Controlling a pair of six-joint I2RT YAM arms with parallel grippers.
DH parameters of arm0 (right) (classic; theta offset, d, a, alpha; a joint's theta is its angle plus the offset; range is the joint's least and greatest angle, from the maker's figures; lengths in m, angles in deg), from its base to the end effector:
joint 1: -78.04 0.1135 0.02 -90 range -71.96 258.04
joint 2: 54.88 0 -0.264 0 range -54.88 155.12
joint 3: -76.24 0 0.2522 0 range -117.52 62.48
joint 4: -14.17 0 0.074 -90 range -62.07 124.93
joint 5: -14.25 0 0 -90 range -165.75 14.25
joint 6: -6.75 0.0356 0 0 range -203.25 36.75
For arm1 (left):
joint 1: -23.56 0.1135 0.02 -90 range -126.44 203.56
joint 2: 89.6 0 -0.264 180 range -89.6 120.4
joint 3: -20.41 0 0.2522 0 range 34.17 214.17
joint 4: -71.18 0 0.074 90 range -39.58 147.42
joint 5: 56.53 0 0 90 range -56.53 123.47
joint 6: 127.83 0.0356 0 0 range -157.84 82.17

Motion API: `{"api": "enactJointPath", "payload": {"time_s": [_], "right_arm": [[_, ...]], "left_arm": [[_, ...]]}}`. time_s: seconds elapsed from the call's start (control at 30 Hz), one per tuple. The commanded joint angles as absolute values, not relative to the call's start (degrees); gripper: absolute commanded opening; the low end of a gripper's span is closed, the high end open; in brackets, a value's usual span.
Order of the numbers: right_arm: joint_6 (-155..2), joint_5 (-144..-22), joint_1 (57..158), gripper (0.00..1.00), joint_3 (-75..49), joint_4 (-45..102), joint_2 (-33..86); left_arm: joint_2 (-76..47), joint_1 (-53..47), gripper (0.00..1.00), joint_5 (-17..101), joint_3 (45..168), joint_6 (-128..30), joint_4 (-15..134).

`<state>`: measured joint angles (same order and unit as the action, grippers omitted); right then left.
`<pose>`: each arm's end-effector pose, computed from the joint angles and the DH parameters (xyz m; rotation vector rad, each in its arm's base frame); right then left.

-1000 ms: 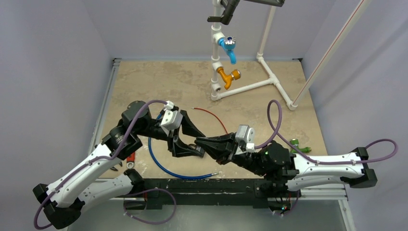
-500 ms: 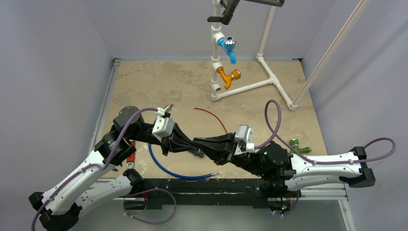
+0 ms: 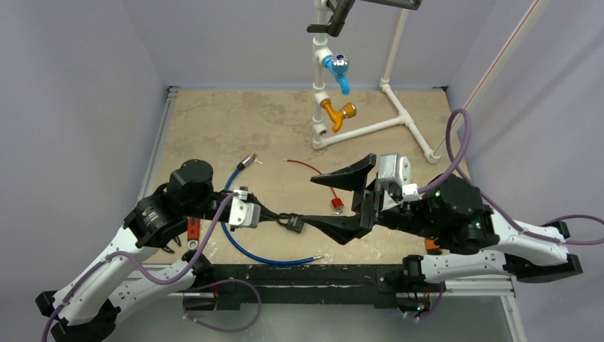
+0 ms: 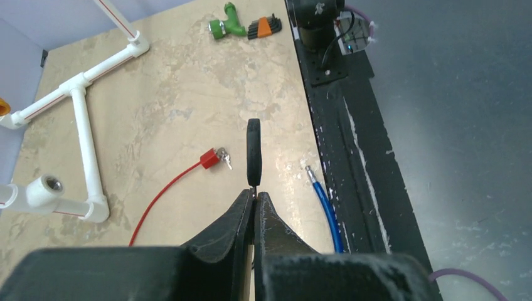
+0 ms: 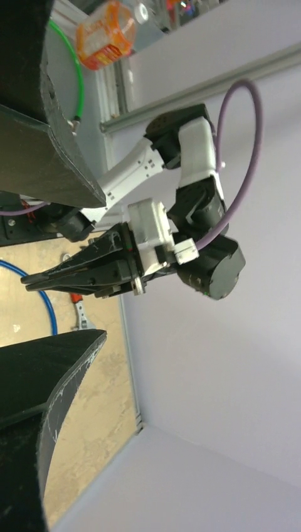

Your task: Unlock with the key

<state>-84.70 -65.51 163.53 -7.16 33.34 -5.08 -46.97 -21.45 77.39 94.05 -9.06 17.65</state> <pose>0.0193 0.1642 0.4819 -0.8472 1.1293 1.1176 0.0772 -0.1122 0.3841 1.5443 1.2081 -0.9344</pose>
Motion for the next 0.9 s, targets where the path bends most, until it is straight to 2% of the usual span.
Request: {"api": "enactJointPath", "payload": {"time_s": [0.0,0.13,0.27,0.57,0.7,0.87], "right_arm": [[-87.83,-75.47,161.80,0.70,-17.87,55.11,2.52],[-88.88,-77.84,160.50,0.70,-22.34,60.76,8.53],[-90.13,-77.97,160.40,0.66,-23.19,60.88,11.40],[-93.09,-75.88,160.39,0.41,-24.39,60.97,13.91],[-93.38,-73.77,160.39,0.41,-24.28,61.58,13.94],[-94.35,-69.20,160.41,0.46,-24.00,61.04,13.50]], "left_arm": [[-46.60,-21.17,0.00,75.66,97.07,-3.36,12.46],[-45.62,-21.17,0.00,75.48,98.44,-3.47,12.14],[-44.92,-21.17,0.00,74.64,99.50,-4.21,13.02],[-45.62,-21.17,0.00,75.33,99.24,-5.46,13.73],[-45.89,-21.20,0.00,76.14,98.89,-5.34,13.69],[-46.00,-21.17,0.00,76.80,98.29,-5.23,13.75]]}}
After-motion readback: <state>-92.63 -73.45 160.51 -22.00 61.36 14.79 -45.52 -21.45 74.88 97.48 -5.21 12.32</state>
